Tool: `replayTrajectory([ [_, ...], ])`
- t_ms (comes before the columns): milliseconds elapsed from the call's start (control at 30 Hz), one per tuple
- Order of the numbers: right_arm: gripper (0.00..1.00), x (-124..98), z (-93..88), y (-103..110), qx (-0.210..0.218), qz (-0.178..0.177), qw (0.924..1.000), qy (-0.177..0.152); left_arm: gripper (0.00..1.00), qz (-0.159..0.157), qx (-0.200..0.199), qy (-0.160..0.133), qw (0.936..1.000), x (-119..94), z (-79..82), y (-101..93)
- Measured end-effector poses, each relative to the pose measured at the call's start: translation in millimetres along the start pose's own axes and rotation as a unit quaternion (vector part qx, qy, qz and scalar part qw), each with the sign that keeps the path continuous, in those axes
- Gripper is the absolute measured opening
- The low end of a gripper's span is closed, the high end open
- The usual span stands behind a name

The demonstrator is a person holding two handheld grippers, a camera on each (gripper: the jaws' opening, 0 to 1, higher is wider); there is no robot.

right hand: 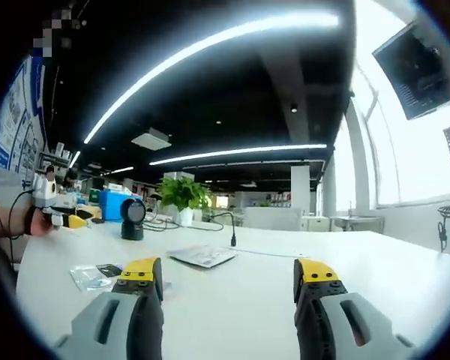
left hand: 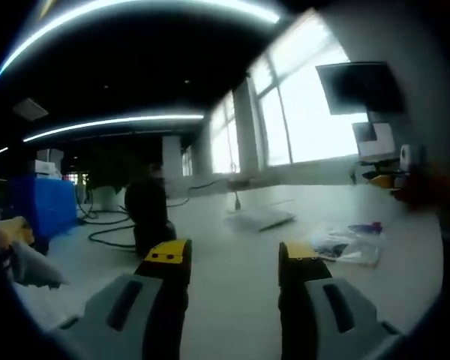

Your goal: Clip sheet goods on table flip sheet goods clip sheet goods scan sheet goods put sheet goods back to table

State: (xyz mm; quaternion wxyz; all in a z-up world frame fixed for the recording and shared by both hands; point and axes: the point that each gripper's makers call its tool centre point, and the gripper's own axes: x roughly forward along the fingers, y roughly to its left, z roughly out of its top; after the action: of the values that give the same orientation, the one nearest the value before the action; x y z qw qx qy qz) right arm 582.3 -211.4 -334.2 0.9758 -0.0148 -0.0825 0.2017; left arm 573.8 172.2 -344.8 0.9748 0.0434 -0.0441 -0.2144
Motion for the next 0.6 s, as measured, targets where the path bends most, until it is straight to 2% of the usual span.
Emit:
replayTrajectory([
  [167,0.65,2,-3.4,7,0.0,0.017,0.9998,0.005,0.42,-0.005,-0.007,-0.009,0.9999,-2,4.0,-2.1],
  [267,0.63,3,-8.6,14,-0.012,0.028,0.9994,0.017,0.41,-0.015,-0.028,-0.017,0.9993,-2,6.3,-4.7],
  [333,0.6,4,-11.3,16,-0.017,0.028,0.9992,0.023,0.39,-0.008,-0.013,-0.026,0.9996,-4,10.8,-4.4],
  [367,0.6,4,-12.1,14,-0.034,0.023,0.9988,0.027,0.38,-0.008,-0.012,-0.025,0.9996,-5,10.4,-5.0],
  [500,0.6,2,-9.1,15,-0.017,0.023,0.9993,0.023,0.4,-0.013,-0.01,-0.015,0.9998,-3,6.2,-5.8],
  [600,0.57,1,-7.6,16,-0.002,0.022,0.9995,0.022,0.4,-0.008,-0.023,-0.005,0.9997,-3,2.4,-4.5],
])
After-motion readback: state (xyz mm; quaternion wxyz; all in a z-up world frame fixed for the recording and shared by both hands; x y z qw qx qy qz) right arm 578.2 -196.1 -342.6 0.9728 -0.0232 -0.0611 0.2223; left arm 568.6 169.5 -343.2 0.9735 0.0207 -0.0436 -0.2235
